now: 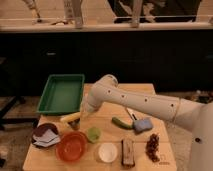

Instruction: Place banana in metal cup

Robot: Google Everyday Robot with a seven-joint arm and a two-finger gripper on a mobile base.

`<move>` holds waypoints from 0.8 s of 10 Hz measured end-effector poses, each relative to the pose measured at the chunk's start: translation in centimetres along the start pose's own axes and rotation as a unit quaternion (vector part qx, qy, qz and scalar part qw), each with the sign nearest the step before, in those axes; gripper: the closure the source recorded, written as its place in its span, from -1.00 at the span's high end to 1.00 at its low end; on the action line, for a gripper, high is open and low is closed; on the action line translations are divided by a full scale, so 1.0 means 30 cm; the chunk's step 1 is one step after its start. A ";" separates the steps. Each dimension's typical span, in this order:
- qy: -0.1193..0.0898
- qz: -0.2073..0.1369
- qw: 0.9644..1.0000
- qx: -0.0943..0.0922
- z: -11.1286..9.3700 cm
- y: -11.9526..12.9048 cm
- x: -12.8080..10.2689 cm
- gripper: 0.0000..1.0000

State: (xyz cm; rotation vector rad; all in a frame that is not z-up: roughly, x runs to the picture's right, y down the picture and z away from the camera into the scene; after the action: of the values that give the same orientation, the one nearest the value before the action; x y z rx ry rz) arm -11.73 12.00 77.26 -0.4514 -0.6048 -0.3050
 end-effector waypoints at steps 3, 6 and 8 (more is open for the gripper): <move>-0.001 -0.001 1.000 -0.001 0.002 -0.001 -0.005 -1.00; 0.000 0.000 1.000 0.000 0.001 0.001 -0.002 -1.00; 0.000 0.001 1.000 -0.001 0.003 0.003 0.001 -1.00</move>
State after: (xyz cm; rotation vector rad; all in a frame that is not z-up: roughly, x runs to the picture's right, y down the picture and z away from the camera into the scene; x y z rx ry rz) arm -11.73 12.12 77.32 -0.4534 -0.6042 -0.3043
